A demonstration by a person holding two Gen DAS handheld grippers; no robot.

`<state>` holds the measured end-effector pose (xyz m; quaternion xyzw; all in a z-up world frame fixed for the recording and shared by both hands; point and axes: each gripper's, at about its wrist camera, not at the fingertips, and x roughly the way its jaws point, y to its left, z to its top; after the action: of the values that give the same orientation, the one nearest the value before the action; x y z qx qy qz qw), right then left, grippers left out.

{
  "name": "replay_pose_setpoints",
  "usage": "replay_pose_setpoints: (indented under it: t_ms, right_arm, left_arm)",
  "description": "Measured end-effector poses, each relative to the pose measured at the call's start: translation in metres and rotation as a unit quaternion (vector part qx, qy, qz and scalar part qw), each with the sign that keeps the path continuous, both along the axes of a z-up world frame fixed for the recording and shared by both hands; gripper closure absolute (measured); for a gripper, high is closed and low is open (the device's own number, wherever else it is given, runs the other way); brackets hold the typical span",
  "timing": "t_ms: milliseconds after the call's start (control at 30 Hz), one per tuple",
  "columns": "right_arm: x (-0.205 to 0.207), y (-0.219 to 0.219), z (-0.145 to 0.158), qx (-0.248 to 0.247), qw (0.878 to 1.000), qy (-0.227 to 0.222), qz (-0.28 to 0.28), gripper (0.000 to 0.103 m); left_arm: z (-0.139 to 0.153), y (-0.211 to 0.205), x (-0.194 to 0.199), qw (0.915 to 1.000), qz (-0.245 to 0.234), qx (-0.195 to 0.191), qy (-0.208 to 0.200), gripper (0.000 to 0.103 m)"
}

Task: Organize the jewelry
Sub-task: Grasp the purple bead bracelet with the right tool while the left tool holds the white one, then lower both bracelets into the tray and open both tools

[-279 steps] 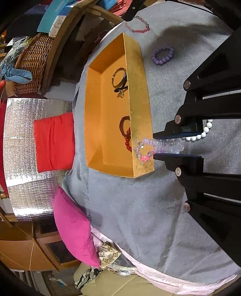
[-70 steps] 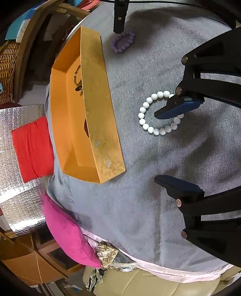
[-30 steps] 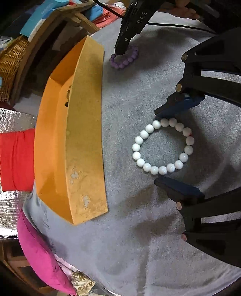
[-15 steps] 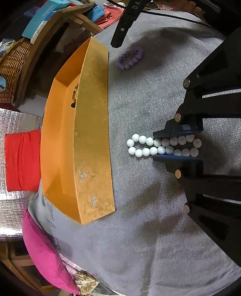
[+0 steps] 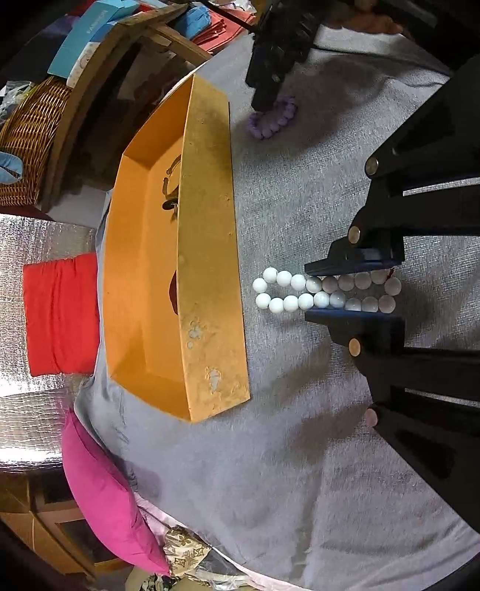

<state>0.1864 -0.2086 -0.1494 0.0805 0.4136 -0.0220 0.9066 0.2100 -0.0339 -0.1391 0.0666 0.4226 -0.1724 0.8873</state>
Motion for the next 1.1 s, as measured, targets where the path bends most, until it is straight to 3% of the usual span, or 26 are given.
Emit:
replay_pose_setpoints:
  t_ms: [33,67,100,200,267,467,667,900,1100]
  right_arm:
    - [0.000,0.005,-0.001,-0.022,1.000,-0.004,0.006,0.037]
    - [0.003,0.013,-0.004,-0.050,0.999,0.000,0.017,0.055]
    - [0.007,0.021,-0.011,-0.078,0.997,0.016,0.024,0.079]
    - [0.010,0.027,-0.018,-0.109,0.994,0.023,0.021,0.092]
    - [0.007,0.029,-0.013,-0.113,0.993,0.012,0.021,0.093]
    - [-0.013,0.028,0.028,-0.046,0.996,-0.066,0.041,0.093]
    - [-0.034,0.028,0.064,0.038,0.985,-0.149,0.077,0.093]
    - [-0.034,0.034,0.087,0.053,0.978,-0.186,0.073,0.093]
    - [0.000,0.026,0.096,0.077,0.978,-0.184,0.064,0.093]
  left_arm:
    - [0.001,0.000,-0.001,1.0000,-0.001,0.004,-0.003,0.084]
    - [0.002,-0.001,-0.002,1.0000,-0.002,0.006,-0.006,0.084]
    - [0.002,-0.001,-0.002,1.0000,-0.002,0.005,-0.008,0.084]
    - [0.007,0.002,-0.002,0.9999,0.004,0.002,-0.015,0.084]
    - [0.010,0.005,-0.004,0.9997,0.009,0.004,-0.024,0.084]
    - [0.029,0.004,-0.008,0.9979,0.020,0.004,-0.061,0.084]
    - [0.045,0.001,-0.010,0.9961,0.026,0.001,-0.084,0.084]
    - [0.063,-0.003,-0.003,0.9939,0.035,-0.002,-0.105,0.084]
    - [0.071,-0.012,0.025,0.9947,0.040,-0.009,-0.094,0.084]
